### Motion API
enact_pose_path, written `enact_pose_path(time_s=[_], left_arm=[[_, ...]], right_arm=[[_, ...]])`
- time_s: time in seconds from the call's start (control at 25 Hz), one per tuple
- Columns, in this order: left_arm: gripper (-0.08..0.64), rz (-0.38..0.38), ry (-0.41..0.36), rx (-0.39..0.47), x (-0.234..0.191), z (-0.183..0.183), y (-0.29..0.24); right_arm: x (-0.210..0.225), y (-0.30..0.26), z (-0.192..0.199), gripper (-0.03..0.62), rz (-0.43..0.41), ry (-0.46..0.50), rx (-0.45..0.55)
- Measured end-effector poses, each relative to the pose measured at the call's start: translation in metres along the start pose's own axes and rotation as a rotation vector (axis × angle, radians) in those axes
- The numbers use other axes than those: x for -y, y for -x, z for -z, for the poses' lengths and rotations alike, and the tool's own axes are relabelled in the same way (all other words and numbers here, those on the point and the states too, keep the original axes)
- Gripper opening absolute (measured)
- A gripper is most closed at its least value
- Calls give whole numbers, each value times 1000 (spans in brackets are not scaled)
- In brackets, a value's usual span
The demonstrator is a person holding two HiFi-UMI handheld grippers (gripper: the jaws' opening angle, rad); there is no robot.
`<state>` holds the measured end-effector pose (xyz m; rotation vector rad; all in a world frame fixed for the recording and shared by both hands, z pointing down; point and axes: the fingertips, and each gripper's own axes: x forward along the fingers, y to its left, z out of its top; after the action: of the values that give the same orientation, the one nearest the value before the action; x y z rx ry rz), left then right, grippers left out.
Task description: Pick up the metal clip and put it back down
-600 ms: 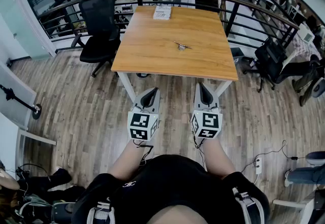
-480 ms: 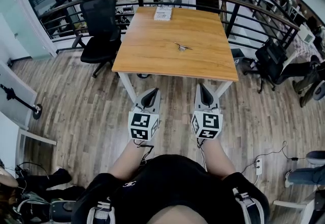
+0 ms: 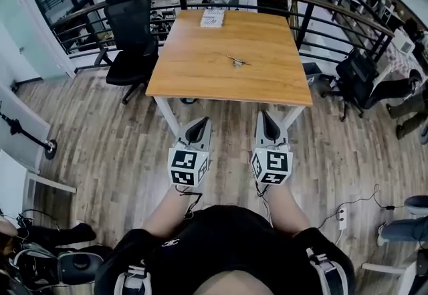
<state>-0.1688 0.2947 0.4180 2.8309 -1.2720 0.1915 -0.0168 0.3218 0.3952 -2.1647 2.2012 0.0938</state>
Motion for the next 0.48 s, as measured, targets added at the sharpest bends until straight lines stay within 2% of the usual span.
enact_pose_path(time_s=[0.48], left_arm=[[14, -18, 13, -7, 19, 3, -54]], right_arm=[[51, -30, 8, 17, -16, -3, -2]])
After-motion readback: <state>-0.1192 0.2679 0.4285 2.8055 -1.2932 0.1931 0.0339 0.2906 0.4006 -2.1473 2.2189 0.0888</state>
